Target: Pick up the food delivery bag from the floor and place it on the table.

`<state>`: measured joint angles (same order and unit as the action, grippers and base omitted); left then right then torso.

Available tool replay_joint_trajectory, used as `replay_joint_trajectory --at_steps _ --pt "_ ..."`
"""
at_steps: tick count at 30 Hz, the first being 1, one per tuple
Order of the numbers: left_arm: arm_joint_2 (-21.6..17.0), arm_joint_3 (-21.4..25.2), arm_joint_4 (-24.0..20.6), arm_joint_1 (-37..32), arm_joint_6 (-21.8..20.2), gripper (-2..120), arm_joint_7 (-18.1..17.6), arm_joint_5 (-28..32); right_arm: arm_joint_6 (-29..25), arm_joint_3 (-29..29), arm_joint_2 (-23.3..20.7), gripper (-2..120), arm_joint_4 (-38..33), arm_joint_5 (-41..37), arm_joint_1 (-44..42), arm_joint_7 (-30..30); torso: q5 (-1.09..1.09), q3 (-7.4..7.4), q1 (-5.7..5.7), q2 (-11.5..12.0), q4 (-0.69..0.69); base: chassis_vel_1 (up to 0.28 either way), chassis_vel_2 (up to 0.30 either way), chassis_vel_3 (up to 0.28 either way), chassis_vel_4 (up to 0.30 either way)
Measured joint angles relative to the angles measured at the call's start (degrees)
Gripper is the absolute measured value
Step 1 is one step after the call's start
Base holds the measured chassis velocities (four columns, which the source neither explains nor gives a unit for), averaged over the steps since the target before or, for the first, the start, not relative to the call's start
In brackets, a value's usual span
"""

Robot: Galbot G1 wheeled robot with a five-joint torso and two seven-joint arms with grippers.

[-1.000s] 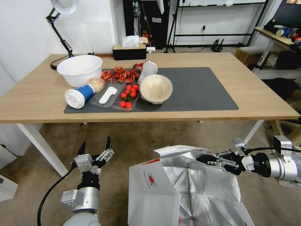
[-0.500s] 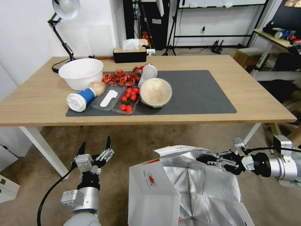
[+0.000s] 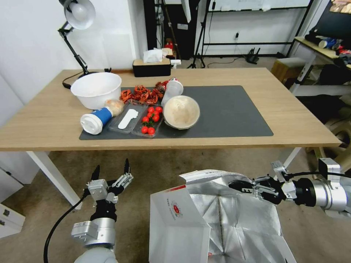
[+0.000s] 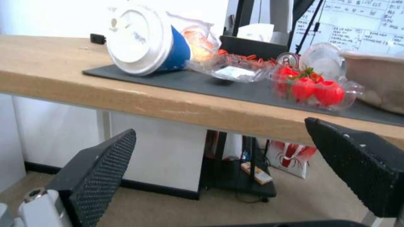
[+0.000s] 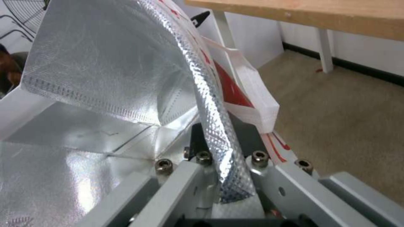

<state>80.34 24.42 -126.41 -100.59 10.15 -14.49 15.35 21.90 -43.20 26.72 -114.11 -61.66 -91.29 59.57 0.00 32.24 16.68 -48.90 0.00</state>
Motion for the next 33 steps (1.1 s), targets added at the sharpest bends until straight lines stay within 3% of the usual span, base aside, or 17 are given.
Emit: replay_joint_trajectory --at_steps 33 --pt "0.0 0.0 0.0 -0.1 0.2 100 -0.1 -0.1 -0.1 -0.1 0.3 0 -0.2 0.2 -0.2 0.2 0.00 4.80 3.62 -8.4 0.00 0.000 0.000 0.000 0.000"
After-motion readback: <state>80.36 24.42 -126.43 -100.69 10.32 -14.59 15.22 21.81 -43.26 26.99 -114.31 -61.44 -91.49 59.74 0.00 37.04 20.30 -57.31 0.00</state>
